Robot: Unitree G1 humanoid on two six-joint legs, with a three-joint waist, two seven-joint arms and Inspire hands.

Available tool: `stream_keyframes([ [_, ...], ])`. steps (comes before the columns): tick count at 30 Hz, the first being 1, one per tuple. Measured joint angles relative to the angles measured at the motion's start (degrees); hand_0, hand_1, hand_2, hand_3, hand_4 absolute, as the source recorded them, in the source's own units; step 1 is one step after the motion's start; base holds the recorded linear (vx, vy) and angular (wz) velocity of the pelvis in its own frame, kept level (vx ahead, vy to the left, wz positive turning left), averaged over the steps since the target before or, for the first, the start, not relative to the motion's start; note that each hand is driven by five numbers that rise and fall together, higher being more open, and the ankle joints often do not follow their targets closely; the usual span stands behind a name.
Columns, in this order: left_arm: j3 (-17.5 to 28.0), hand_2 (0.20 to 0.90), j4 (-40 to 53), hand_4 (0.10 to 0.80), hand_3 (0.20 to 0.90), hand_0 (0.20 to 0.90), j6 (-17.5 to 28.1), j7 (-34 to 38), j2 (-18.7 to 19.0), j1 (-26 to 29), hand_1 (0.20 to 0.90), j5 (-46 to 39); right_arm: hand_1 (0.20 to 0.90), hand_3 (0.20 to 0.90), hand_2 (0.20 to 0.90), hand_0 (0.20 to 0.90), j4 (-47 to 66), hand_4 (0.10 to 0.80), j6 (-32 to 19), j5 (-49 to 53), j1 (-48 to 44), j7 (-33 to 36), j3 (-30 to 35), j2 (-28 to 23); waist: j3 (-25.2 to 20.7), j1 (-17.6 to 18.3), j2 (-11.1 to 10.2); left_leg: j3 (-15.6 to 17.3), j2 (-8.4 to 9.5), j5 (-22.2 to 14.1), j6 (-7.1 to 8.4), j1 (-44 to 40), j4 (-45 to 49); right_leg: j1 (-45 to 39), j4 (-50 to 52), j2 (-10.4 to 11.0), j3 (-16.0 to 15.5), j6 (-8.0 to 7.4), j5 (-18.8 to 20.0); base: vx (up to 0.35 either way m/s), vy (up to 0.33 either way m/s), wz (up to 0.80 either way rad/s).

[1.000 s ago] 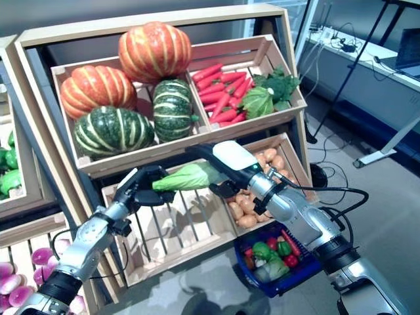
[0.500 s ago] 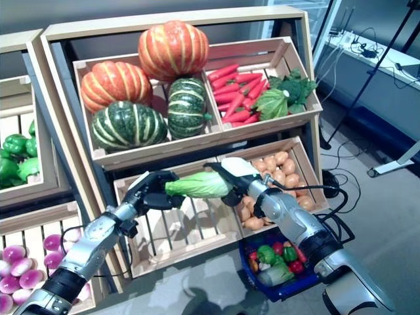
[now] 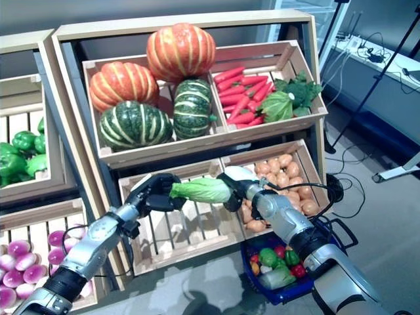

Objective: Put vegetables into the basket

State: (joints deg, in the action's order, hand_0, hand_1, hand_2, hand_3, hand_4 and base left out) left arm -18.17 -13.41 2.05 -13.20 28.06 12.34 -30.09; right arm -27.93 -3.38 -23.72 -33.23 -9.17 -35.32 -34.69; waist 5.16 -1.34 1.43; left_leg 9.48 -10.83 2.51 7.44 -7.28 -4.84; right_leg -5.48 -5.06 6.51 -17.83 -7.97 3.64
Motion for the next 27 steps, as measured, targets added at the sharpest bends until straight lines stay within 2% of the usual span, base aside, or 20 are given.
stream_keyframes([
  [5,0.1,0.3,0.0,0.4,0.3,0.3,0.0,-0.1,0.1,0.0,0.3,0.1,0.3,0.3,0.3,0.3,0.3,0.4,-0.7,-0.2,0.3,0.1,0.2,-0.6,0.0,0.4,0.0,0.1,0.0,0.0,0.0,0.0,0.0,0.0,0.0,0.0,0.1,0.0,0.0,0.0,0.0,0.0],
  [6,0.1,0.507,0.0,0.538,0.507,0.507,-0.1,-0.2,0.1,0.0,0.507,0.1,0.3,0.3,0.3,0.3,0.4,0.4,-0.8,-0.5,0.4,0.1,0.3,-0.6,0.0,0.5,0.0,0.1,0.0,0.0,0.0,0.0,0.0,0.0,0.0,0.0,0.2,0.0,0.0,0.0,0.0,0.0],
  [7,0.1,0.578,0.0,0.585,0.578,0.578,-0.1,-0.2,0.2,0.0,0.578,0.1,0.3,0.3,0.3,0.3,0.6,0.4,-0.8,-0.6,0.5,0.1,0.4,-0.7,0.0,0.6,0.0,0.1,0.0,0.0,0.0,-0.1,0.0,0.1,0.0,0.0,0.2,0.0,0.0,0.0,0.0,0.0],
  [8,0.1,0.9,0.1,0.8,0.9,0.9,-0.2,-0.2,0.2,0.0,0.9,0.1,0.3,0.3,0.3,0.3,1.1,0.4,-0.8,-0.7,0.9,0.1,0.6,-0.9,0.0,0.6,0.0,0.2,0.0,0.0,0.0,-0.1,0.0,0.1,0.0,0.0,0.2,0.0,0.0,0.0,0.0,0.0],
  [15,0.3,0.9,0.8,0.8,0.9,0.9,-0.7,-0.9,0.5,0.0,0.9,0.8,0.3,0.3,0.3,0.3,1.8,0.4,-0.7,-0.7,3.7,0.1,2.9,-1.1,0.0,1.3,-0.1,1.0,0.02,0.0,-0.01,-0.1,-0.2,0.8,0.0,-0.1,2.3,-0.01,0.0,-0.008,-0.006,-0.06],
  [17,1.1,0.9,1.7,0.8,0.9,0.9,-0.7,-1.5,0.7,0.0,0.9,1.4,0.3,0.3,0.3,0.3,1.9,0.4,-0.4,-0.7,5.6,0.2,4.0,-2.3,0.0,1.8,-0.2,1.8,0.06,-0.1,-0.05,-0.3,-0.2,1.2,0.0,-0.1,3.8,-0.07,0.0,-0.001,-0.007,-0.15],
  [24,1.4,0.9,1.7,0.8,0.9,0.9,-0.7,-3.0,2.1,-0.2,0.9,4.2,0.3,0.3,0.3,0.3,3.5,0.4,0.4,-0.8,14.0,0.3,11.0,-7.2,0.2,4.3,-0.4,5.1,0.08,-0.5,-0.23,-1.1,-0.2,2.1,0.0,-0.4,7.5,-0.23,0.2,0.0,-0.004,-0.19],
  [27,1.5,0.9,1.7,0.8,0.9,0.9,-0.7,-2.9,2.6,-0.4,0.9,5.8,0.3,0.3,0.3,0.3,3.6,0.4,1.0,-0.6,18.1,0.5,14.8,-8.3,0.5,6.6,-1.0,6.6,0.08,-0.7,-0.23,-1.6,-0.3,2.6,0.0,-0.5,8.9,-0.22,0.4,0.006,-0.009,-0.25],
])
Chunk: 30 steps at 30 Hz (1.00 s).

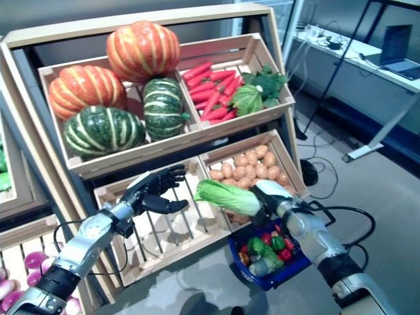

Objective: Put vegetables into the basket

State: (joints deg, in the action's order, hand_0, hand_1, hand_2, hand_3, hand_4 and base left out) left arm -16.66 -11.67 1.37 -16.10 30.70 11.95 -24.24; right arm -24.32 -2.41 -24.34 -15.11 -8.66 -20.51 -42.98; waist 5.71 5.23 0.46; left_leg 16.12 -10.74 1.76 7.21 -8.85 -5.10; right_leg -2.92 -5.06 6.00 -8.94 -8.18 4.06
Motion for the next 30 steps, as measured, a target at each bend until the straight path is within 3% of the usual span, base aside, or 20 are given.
stream_keyframes([
  [5,0.3,0.9,-0.1,0.8,0.9,0.9,0.0,0.6,0.6,-0.4,0.9,1.7,0.3,0.3,0.3,0.3,-0.4,0.4,0.9,1.0,5.2,1.0,4.4,-0.2,0.5,2.5,-0.6,3.0,0.19,-0.4,-0.04,-0.4,0.0,1.6,0.0,-0.2,2.7,-0.07,0.8,0.019,-0.014,-0.3],
  [9,0.4,0.9,-0.1,0.8,0.9,0.9,0.0,0.7,0.7,-0.5,0.9,2.1,0.3,0.3,0.3,0.3,-3.1,0.4,0.9,9.9,9.7,2.1,9.1,0.8,0.6,3.4,-0.7,4.7,0.18,-0.9,-0.01,-1.4,0.0,1.6,0.0,-0.4,4.1,-0.09,0.9,0.037,-0.027,-0.19],
  [13,2.4,0.9,-0.1,0.8,0.9,0.9,0.1,1.5,0.1,-1.5,0.9,2.1,0.3,0.3,0.3,0.3,-10.1,0.4,0.9,27.5,13.2,3.4,16.1,4.9,0.9,3.7,-0.7,5.4,0.21,-1.0,0.0,-1.8,0.0,1.8,0.0,-0.5,5.0,-0.11,1.1,0.046,-0.045,-0.11],
  [17,3.9,0.9,-1.2,0.8,0.9,0.9,0.1,1.7,-1.0,-2.0,0.9,1.7,0.3,0.3,0.3,0.3,-19.7,0.4,0.8,48.0,13.1,3.6,25.2,12.1,1.4,3.6,-0.3,6.2,0.2,-1.1,0.06,-2.3,0.0,1.9,0.0,-0.6,5.5,-0.06,1.2,0.041,-0.059,-0.12],
  [25,3.4,0.9,-2.9,0.8,0.9,0.9,0.1,2.0,-1.5,-2.5,0.9,-0.6,0.3,0.3,0.3,0.3,-34.9,0.4,3.3,70.3,11.8,3.4,30.6,13.3,1.8,3.0,0.7,6.2,0.01,-1.1,0.1,-2.0,0.0,1.8,0.0,-0.6,5.2,0.04,1.2,0.007,-0.1,0.02],
  [30,1.3,0.9,-3.0,0.8,0.9,0.9,0.1,2.3,-1.1,-2.5,0.9,-1.0,0.3,0.3,0.3,0.3,-38.3,0.4,3.7,77.1,10.1,3.5,33.4,13.3,1.7,2.5,1.2,5.9,-0.05,-1.0,0.16,-1.6,0.0,1.9,0.0,-0.6,5.0,0.06,1.2,-0.043,-0.081,0.03],
])
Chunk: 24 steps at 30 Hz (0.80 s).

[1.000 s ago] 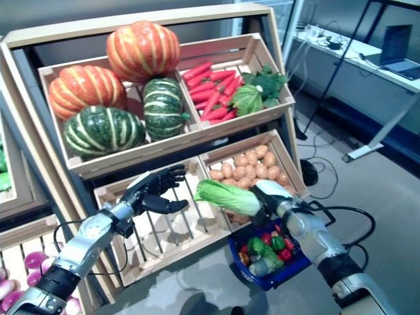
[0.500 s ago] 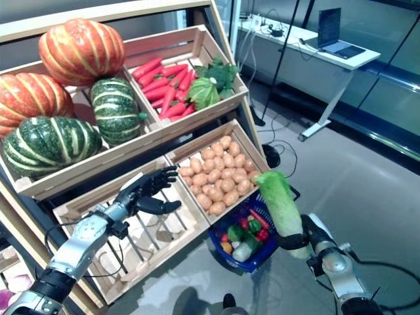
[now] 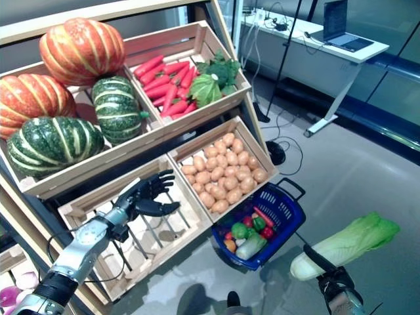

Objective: Put vegetables into the basket

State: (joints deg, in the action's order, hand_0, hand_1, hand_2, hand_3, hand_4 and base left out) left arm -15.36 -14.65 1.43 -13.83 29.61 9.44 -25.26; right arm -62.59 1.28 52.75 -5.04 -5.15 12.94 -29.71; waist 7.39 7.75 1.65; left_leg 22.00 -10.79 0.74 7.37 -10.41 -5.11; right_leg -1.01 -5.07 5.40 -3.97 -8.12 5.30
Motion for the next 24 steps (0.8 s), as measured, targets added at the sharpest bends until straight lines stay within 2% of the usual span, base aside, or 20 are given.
stream_keyframes([
  [4,-2.4,0.9,0.0,0.8,0.9,0.9,-0.1,0.2,0.2,0.1,0.9,-0.4,0.3,0.3,0.3,0.3,-2.7,0.4,0.4,1.8,-3.7,0.5,0.0,-1.3,0.0,0.2,1.2,-1.2,0.16,0.1,-0.01,1.1,0.0,0.6,0.0,0.3,-0.9,0.0,0.0,-0.084,-0.031,0.1],
  [11,-4.5,0.9,0.0,0.8,0.9,0.9,-0.1,0.7,0.2,0.1,0.9,-2.9,0.3,0.3,0.3,0.3,-3.4,0.4,1.0,1.7,-12.2,1.8,-0.5,-4.4,1.7,-0.7,5.0,-1.6,0.66,0.5,-0.32,3.5,0.4,2.6,0.0,1.0,-1.4,-0.08,0.3,-0.101,0.035,0.06],
  [13,-4.5,0.9,0.0,0.8,0.9,0.9,0.0,1.6,0.2,0.7,0.9,-4.9,0.3,0.3,0.3,0.3,-3.4,0.4,1.0,1.6,-15.6,1.8,-2.5,-6.0,3.1,-0.8,6.3,-2.0,0.87,0.4,-0.57,5.4,1.7,3.9,0.5,1.4,-1.6,-0.15,0.4,-0.178,0.042,0.1],
  [15,-4.6,0.9,-0.1,0.8,0.9,0.9,0.1,2.4,0.3,2.3,0.9,-4.9,0.3,0.3,0.3,0.3,-3.1,0.4,0.9,1.6,-18.1,1.8,-3.3,-6.5,5.4,-0.9,6.6,-2.2,0.79,-0.4,-1.05,8.2,5.6,6.1,3.6,2.0,-1.9,0.18,-0.1,-0.207,0.011,0.14],
  [18,-5.9,0.9,-1.0,0.8,0.9,0.9,0.8,3.0,0.4,9.9,0.9,-6.4,0.3,0.3,0.3,0.3,-2.6,0.4,0.9,1.6,-24.0,1.9,-4.7,-8.3,12.2,-0.9,6.8,-3.0,-0.78,-5.1,-2.38,17.5,20.1,13.1,15.8,3.7,-4.0,0.76,-4.4,-0.253,0.011,0.33],
  [19,-6.8,0.9,-1.1,0.8,0.9,0.9,0.8,3.4,0.8,12.3,0.9,-7.1,0.3,0.3,0.3,0.3,-2.6,0.4,0.9,1.7,-26.0,1.9,-5.0,-8.8,13.9,-0.8,6.6,-3.1,-1.26,-7.5,-3.07,20.5,25.2,16.5,21.6,4.8,-4.6,1.02,-7.1,-0.175,0.026,0.19],
  [21,-7.0,0.9,-1.1,0.8,0.9,0.9,0.8,3.7,1.1,14.0,0.9,-7.4,0.3,0.3,0.3,0.3,-2.6,0.4,0.9,1.6,-29.4,1.9,-5.6,-9.1,15.8,-0.9,5.8,-3.9,-1.26,-11.2,-4.18,25.3,33.7,22.0,30.8,6.9,-4.2,1.37,-10.8,-0.161,0.017,0.09],
  [24,-8.0,0.9,-1.0,0.8,0.9,0.9,0.8,4.5,1.4,15.5,0.9,-9.3,0.3,0.3,0.3,0.3,-2.6,0.4,0.9,1.6,-31.5,1.9,-6.8,-10.9,17.4,-1.2,5.6,-6.2,-2.08,-16.9,-5.05,32.1,45.6,28.3,41.3,9.3,-3.9,0.73,-14.7,-0.125,0.012,0.02],
])
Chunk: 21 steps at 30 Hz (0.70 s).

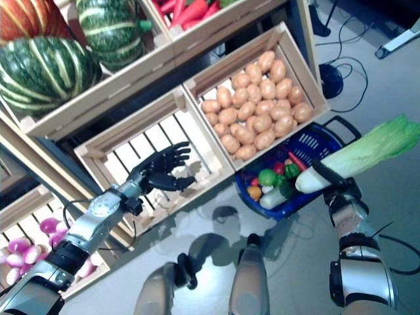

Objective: Put vegetables into the basket

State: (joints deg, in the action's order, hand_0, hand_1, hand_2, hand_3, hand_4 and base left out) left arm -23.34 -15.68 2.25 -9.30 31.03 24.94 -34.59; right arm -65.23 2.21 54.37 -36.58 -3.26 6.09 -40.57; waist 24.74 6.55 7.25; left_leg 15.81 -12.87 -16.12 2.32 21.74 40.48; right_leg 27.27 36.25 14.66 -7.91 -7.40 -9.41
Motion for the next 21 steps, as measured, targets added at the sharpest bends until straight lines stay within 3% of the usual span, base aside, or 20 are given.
stream_keyframes([
  [1,-0.4,0.9,0.1,0.8,0.9,0.9,0.0,0.3,0.6,0.3,0.9,-0.8,0.3,0.3,0.3,0.3,-0.3,0.4,0.0,0.0,-0.5,0.0,-0.3,-0.5,0.1,-0.4,0.0,-0.3,-0.25,-1.2,-0.47,2.3,3.0,2.2,3.3,0.9,-0.2,0.29,-0.7,-0.117,0.024,-0.04],
  [2,-0.9,0.9,0.2,0.8,0.9,0.9,0.0,0.7,1.5,0.9,0.9,-1.4,0.3,0.3,0.3,0.3,-0.6,0.4,0.0,0.0,-0.8,0.0,-0.3,-1.1,0.8,-0.6,-0.6,-0.3,-0.22,-2.6,-0.87,4.1,6.5,4.7,7.9,2.4,-0.1,1.56,-2.4,-0.02,0.022,0.03],
  [3,-0.9,0.9,0.3,0.8,0.9,0.9,0.0,1.0,1.8,1.0,0.9,-1.8,0.3,0.3,0.3,0.3,-0.7,0.4,0.0,0.0,-0.8,0.0,-0.3,-1.3,1.0,-0.7,-0.8,-0.5,-0.17,-3.2,-0.88,4.9,8.1,5.6,9.7,2.9,0.0,1.6,-3.2,-0.056,0.035,0.11],
  [4,-1.0,0.9,0.4,0.8,0.9,0.9,0.0,2.0,1.8,1.0,0.9,-2.3,0.3,0.3,0.3,0.3,-1.4,0.4,0.0,0.0,-1.1,0.0,-0.3,-2.0,1.3,-1.0,-0.7,-1.4,0.07,-4.7,-0.69,7.3,11.7,8.0,12.9,3.8,0.6,0.26,-4.7,-0.053,0.045,0.07],
  [10,-1.9,0.9,2.2,0.8,0.9,0.9,0.0,4.3,1.9,1.7,0.9,-2.5,0.3,0.3,0.3,0.3,-4.0,0.4,0.7,0.1,-4.7,0.1,-2.0,-2.6,3.6,-1.3,0.0,-3.4,0.26,-7.9,-1.05,15.5,22.0,16.7,24.5,5.6,2.7,0.75,-9.0,-0.11,0.048,0.14],
  [15,-2.7,0.9,4.0,0.8,0.9,0.9,0.2,5.1,2.2,2.8,0.9,-4.6,0.3,0.3,0.3,0.3,-4.5,0.4,2.4,0.1,-8.7,-0.1,-3.4,-3.7,4.6,-1.2,1.6,-5.6,0.03,-10.8,-0.3,22.0,30.7,23.0,34.2,6.6,3.9,1.2,-13.2,-0.09,0.012,0.12],
  [16,-2.7,0.9,4.2,0.8,0.9,0.9,0.3,5.1,2.2,3.0,0.9,-4.6,0.787,0.787,0.787,0.787,-4.5,0.725,2.5,0.2,-9.2,-0.1,-4.1,-3.8,4.7,-1.2,1.6,-6.2,-0.04,-11.3,0.14,23.1,32.2,24.1,35.9,6.7,4.1,1.18,-14.0,-0.083,-0.007,0.1],
  [17,-2.7,0.9,4.4,0.8,0.9,0.9,0.5,5.3,2.2,3.2,0.9,-4.6,0.9,0.9,0.9,0.9,-4.6,0.8,2.5,0.3,-9.8,-0.2,-4.4,-3.9,4.7,-1.3,1.7,-6.6,-0.13,-11.7,0.23,24.0,33.3,25.0,37.2,6.8,4.2,1.47,-14.7,-0.059,-0.006,0.08],
  [21,-2.8,0.9,4.5,0.8,0.9,0.9,0.9,5.1,2.2,4.4,0.9,-4.6,0.9,0.9,0.9,0.9,-4.8,0.8,3.1,2.5,-11.5,-2.7,-4.5,-4.1,4.8,-1.3,1.9,-8.1,-0.15,-12.3,0.89,26.7,36.0,27.3,40.7,7.2,4.0,2.17,-16.4,-0.049,-0.02,0.1],
])
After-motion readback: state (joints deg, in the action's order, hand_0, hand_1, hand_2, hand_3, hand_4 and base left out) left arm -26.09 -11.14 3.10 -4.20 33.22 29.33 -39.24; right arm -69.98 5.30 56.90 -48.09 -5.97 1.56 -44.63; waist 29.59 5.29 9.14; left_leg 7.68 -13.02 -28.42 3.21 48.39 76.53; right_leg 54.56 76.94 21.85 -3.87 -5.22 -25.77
